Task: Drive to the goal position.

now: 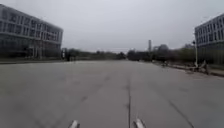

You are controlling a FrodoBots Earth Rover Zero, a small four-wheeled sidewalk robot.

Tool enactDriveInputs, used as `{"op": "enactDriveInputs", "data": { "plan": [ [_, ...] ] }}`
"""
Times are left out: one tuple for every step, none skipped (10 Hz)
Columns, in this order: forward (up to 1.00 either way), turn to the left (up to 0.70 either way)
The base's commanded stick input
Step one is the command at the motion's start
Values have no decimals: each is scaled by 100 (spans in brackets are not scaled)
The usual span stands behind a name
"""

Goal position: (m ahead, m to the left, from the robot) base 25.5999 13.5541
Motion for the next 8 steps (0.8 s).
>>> {"op": "enactDriveInputs", "data": {
  "plan": [
    [100, 2],
    [100, 2],
    [100, 2],
    [100, 2],
    [100, 2],
    [100, 2],
    [100, 2],
    [100, 2]
  ]
}}
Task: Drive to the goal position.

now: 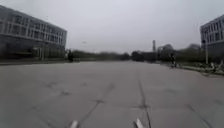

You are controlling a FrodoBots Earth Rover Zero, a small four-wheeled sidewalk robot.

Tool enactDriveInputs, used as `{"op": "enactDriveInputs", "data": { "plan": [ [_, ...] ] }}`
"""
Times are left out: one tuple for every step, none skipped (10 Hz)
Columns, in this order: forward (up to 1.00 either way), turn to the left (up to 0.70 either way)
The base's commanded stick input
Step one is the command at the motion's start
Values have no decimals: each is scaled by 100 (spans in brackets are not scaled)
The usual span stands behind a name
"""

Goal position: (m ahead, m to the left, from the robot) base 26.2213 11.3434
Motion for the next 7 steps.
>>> {"op": "enactDriveInputs", "data": {
  "plan": [
    [100, 2],
    [100, 2],
    [100, 2],
    [100, 2],
    [100, 2],
    [100, 2],
    [100, 2]
  ]
}}
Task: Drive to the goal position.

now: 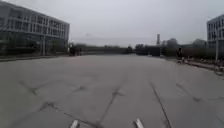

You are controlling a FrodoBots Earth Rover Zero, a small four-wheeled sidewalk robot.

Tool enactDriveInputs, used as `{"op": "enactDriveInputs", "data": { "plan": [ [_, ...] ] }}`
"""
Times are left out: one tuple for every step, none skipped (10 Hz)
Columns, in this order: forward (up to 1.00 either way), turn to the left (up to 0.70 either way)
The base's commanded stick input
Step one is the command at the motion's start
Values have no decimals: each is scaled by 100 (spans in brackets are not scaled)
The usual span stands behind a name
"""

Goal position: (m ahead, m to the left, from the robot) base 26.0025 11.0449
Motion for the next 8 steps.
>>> {"op": "enactDriveInputs", "data": {
  "plan": [
    [100, 2],
    [100, 2],
    [100, 2],
    [100, 2],
    [100, 2],
    [100, 2],
    [100, 2],
    [100, 2]
  ]
}}
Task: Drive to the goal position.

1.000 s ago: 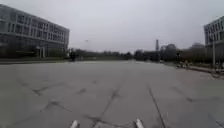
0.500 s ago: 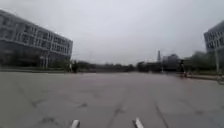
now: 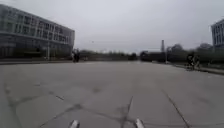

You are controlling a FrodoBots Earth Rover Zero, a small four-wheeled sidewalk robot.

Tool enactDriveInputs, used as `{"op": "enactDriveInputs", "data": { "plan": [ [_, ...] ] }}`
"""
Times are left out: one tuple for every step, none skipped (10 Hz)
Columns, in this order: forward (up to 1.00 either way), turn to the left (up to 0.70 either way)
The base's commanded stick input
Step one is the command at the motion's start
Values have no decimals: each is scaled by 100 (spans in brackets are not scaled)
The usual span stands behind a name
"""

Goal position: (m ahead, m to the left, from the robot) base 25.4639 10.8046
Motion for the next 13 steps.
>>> {"op": "enactDriveInputs", "data": {
  "plan": [
    [100, 2],
    [100, 2],
    [100, 2],
    [100, 2],
    [100, 2],
    [100, 2],
    [100, 2],
    [100, 2],
    [100, 2],
    [100, 2],
    [100, 2],
    [100, 2],
    [100, 2]
  ]
}}
